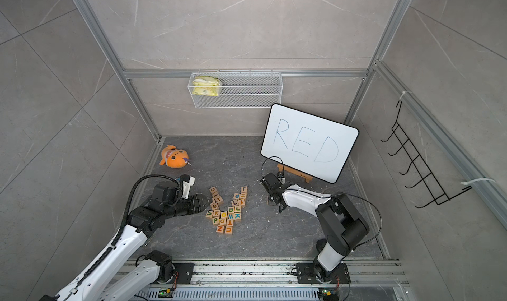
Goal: Assemble the uppercase word "red" with letter blocks
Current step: Place the letter block at the center of the board.
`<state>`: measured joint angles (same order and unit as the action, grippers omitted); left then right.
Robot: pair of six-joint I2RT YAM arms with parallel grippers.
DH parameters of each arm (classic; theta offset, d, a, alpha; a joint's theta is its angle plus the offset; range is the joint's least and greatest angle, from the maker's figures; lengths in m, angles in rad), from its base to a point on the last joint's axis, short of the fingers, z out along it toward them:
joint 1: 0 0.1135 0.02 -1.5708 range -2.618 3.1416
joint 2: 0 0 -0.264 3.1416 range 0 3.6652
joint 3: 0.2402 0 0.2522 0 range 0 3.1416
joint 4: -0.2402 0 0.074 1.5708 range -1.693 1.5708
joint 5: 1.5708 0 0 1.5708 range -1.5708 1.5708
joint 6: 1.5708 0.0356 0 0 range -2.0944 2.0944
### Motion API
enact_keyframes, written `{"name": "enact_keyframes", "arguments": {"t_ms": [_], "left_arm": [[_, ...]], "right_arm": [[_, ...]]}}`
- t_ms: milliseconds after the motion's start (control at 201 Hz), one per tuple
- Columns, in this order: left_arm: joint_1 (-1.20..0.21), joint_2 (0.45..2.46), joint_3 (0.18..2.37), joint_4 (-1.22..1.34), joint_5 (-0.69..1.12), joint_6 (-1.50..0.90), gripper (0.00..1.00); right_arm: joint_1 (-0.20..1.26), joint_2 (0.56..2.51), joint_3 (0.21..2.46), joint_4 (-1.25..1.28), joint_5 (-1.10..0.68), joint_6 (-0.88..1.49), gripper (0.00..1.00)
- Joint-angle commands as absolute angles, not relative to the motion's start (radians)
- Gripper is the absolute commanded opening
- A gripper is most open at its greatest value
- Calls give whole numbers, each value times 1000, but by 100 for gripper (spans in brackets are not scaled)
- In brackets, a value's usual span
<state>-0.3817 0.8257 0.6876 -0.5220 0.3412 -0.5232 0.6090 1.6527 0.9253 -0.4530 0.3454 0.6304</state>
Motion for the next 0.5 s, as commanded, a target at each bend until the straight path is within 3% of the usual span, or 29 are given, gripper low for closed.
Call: {"name": "enact_keyframes", "arguments": {"t_ms": [0, 493], "left_arm": [[-385, 811, 685, -495, 340, -509, 67], [-385, 811, 684, -494, 340, -509, 67]], "right_arm": [[604, 1661, 910, -448, 342, 611, 27], [603, 1669, 916, -432, 329, 612, 29]]}}
